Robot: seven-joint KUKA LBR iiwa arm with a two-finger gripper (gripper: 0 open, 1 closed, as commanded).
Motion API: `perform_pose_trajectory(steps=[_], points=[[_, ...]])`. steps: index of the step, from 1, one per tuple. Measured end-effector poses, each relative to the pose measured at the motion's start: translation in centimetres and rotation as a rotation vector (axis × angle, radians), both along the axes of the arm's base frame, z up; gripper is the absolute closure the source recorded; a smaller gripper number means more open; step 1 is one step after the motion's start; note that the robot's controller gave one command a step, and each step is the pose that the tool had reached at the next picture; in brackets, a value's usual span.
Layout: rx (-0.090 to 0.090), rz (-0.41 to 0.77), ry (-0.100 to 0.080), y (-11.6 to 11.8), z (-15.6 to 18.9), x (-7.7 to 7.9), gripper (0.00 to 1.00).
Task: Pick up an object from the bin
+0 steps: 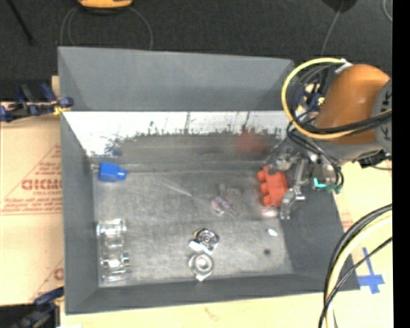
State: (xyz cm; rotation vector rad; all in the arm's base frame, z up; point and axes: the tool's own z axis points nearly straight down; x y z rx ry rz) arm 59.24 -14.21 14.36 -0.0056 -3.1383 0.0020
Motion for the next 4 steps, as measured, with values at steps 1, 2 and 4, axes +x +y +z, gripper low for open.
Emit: perform_pose_trajectory(steps=[1, 2, 4], points=[[0.005, -0.099, -0.003, 12.8, -3.6, -1.5, 0.0], [0.005, -0.284, -0.016, 9.8, -6.9, -2.2, 0.0], [0.002, -0.346, -0.015, 9.9, 6.1, -2.3, 1.0]])
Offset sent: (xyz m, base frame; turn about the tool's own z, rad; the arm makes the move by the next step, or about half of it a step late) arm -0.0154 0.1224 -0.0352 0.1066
